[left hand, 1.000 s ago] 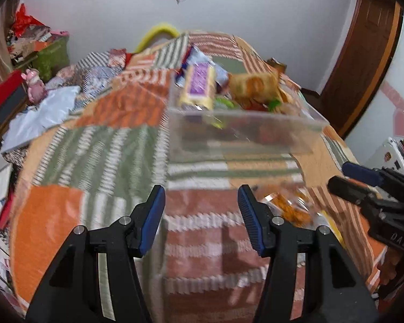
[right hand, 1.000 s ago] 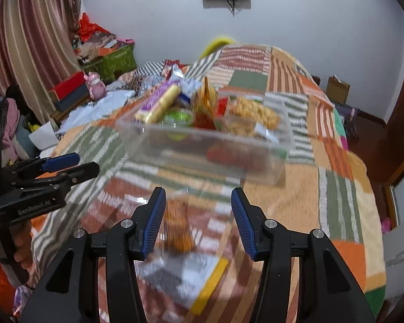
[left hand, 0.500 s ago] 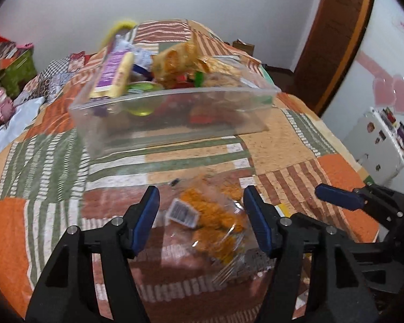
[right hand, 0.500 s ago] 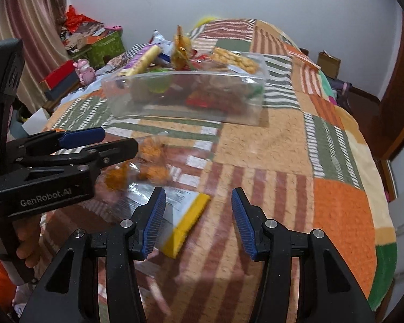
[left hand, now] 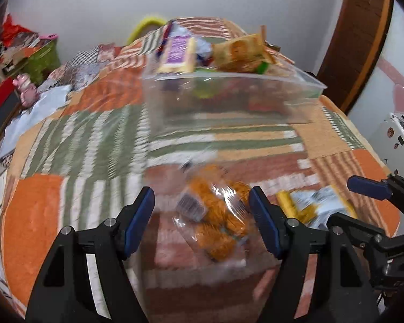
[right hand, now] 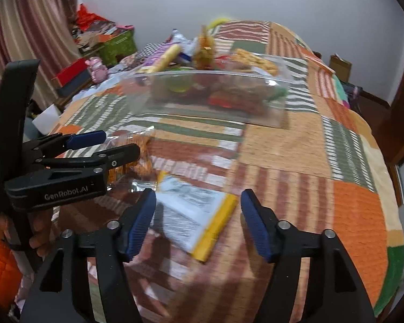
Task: Organize snacks
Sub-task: 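Grasp the orange cracker bag with the left gripper while the right grasps the white-yellow snack bag, then lower both bags into the clear box and open both grippers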
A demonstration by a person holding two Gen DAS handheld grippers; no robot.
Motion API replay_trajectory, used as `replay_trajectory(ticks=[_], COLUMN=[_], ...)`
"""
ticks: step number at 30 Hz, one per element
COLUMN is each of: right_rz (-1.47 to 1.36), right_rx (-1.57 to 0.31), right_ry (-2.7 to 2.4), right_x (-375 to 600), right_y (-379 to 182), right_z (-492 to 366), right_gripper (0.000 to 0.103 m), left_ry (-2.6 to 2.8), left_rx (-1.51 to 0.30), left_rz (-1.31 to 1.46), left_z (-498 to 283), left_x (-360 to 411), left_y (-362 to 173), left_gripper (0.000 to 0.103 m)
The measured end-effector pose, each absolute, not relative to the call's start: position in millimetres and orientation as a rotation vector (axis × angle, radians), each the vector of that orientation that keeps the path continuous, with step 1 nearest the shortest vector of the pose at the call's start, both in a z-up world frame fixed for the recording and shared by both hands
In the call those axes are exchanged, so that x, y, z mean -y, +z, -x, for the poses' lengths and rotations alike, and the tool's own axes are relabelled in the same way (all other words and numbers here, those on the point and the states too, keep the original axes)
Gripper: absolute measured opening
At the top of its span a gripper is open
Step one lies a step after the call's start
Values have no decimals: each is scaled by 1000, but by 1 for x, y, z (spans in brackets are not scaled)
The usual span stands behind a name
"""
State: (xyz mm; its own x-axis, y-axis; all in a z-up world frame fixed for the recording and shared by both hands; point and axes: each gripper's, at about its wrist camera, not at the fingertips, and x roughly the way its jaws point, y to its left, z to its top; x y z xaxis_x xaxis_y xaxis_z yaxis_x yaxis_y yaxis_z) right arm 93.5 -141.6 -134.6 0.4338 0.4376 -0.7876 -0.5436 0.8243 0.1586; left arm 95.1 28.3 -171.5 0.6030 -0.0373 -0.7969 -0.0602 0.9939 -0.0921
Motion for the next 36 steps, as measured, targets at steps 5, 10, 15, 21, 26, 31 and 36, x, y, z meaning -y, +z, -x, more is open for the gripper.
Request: replay_trajectory(ticks=[5, 10, 15, 21, 26, 31, 36], right_rz=[174, 193, 221, 210, 182, 137, 112], right_rx=[-964, -971, -988, -979, -972, -956, -924], right_ry=[634, 634, 639, 625, 593, 589, 584], right_x=[123, 123, 124, 128, 132, 136, 138], right_y=[-145, -151, -158, -162, -161, -156, -147], right_z=[-92, -91, -91, -94, -102, -108, -109], right_gripper=[65, 73, 77, 75, 48, 34, 24], left_ry=[21, 3, -19, -7, -8, -35, -43], left_rx=[-926, -935, -977, -972, -953, -929, -906], left_rz=[176, 195, 202, 193, 183, 185, 188], left_z=[-82, -85, -101, -110, -111, -107, -100], left_x=[-47, -44, -32, -25, -23, -22, -24], left_y=[-174, -175, -186, -191, -192, -188, -180], left_gripper=[72, 72, 73, 73, 67, 61, 59])
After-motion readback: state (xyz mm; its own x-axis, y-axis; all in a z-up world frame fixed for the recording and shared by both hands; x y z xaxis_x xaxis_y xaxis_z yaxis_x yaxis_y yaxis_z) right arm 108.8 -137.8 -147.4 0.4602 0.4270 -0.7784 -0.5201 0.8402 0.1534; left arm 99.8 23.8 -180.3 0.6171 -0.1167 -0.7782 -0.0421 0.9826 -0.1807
